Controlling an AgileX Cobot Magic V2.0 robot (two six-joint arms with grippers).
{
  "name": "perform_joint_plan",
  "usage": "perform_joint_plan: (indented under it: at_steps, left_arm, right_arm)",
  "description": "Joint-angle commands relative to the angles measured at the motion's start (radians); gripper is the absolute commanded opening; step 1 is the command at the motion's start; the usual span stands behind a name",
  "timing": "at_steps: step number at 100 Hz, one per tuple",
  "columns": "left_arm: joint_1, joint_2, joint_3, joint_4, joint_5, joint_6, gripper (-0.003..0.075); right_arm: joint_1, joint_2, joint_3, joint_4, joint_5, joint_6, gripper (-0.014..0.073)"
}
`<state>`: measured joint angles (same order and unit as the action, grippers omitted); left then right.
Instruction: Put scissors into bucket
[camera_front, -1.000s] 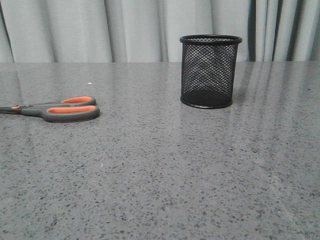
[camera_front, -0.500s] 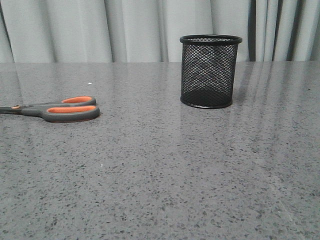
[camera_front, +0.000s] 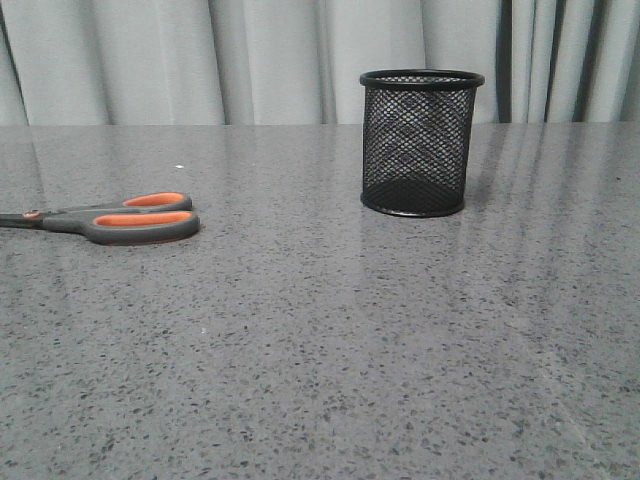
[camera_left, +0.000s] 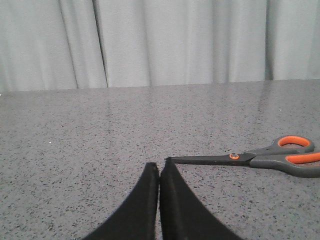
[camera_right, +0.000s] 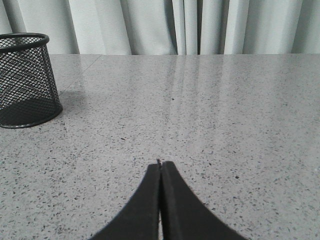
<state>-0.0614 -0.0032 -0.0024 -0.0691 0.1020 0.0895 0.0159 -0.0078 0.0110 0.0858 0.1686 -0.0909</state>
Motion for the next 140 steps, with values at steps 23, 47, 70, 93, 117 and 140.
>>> perform_joint_plan:
  at_steps: [23,47,70,93,117,140]
  left_arm:
    - [0.004,-0.026,0.029,-0.052,-0.085,-0.009,-0.0021]
    - [0.004,-0.026,0.029,-0.167,-0.085,-0.009,-0.0021]
    - [0.004,-0.026,0.029,-0.316,-0.086,-0.009,-0.0021]
    - [0.004,-0.026,0.025,-0.570,-0.102,-0.009,-0.0021]
    - [0.004,-0.026,-0.058,-0.786,-0.111,-0.009,-0.0021]
    - [0.004,0.023,-0.262,-0.644,0.043,-0.007,-0.0021]
  right_arm:
    - [-0.008,-0.025,0.017,0.035,-0.096,-0.004,-0.0072]
    - [-0.008,-0.025,0.017,0.148,-0.134,-0.004,-0.0072]
    - [-0.008,-0.025,0.017,0.256,-0.161,-0.004,-0.0072]
    - [-0.008,-0.025,0.017,0.590,-0.179,-0.004,-0.0072]
    - [-0.008,-0.025,-0.047,0.656,-0.141,-0.004,-0.0072]
    - [-0.008,0.035,-0.217,0.544,0.047,-0.004,-0.0053]
